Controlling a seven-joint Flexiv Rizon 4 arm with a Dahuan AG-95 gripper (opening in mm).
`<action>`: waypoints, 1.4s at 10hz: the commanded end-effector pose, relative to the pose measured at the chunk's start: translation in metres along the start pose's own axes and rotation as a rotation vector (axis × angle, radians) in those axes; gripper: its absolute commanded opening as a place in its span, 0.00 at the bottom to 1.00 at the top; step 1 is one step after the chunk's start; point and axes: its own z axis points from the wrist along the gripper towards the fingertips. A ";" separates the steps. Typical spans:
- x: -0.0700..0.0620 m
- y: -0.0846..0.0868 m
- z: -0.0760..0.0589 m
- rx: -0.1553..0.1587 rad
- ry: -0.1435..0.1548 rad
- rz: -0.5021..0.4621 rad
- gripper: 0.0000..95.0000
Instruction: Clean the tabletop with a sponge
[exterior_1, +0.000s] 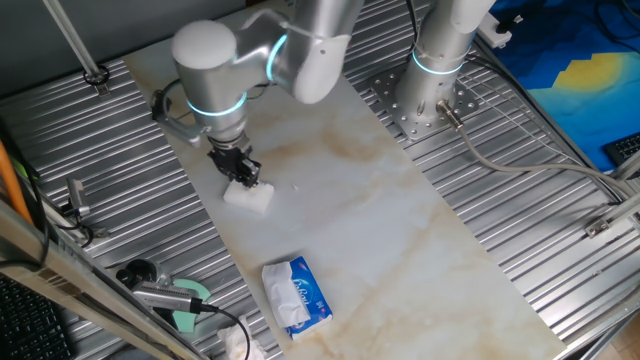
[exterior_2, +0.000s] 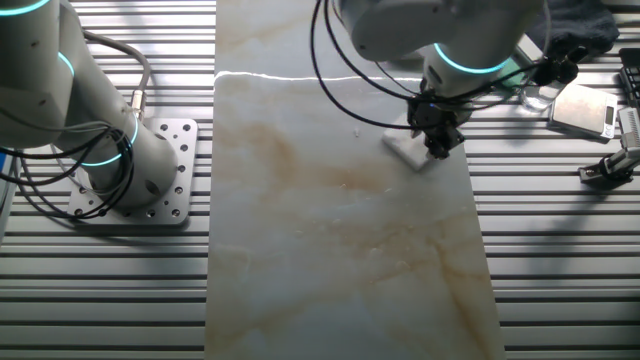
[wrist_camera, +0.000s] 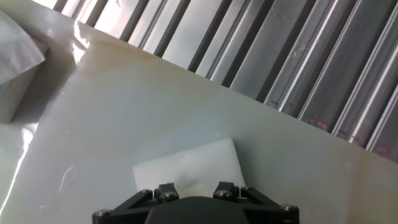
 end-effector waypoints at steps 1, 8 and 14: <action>-0.001 -0.003 -0.002 0.003 -0.001 -0.001 0.40; -0.003 -0.004 0.009 0.006 -0.014 -0.005 0.40; -0.002 -0.002 0.016 0.020 -0.018 0.009 0.00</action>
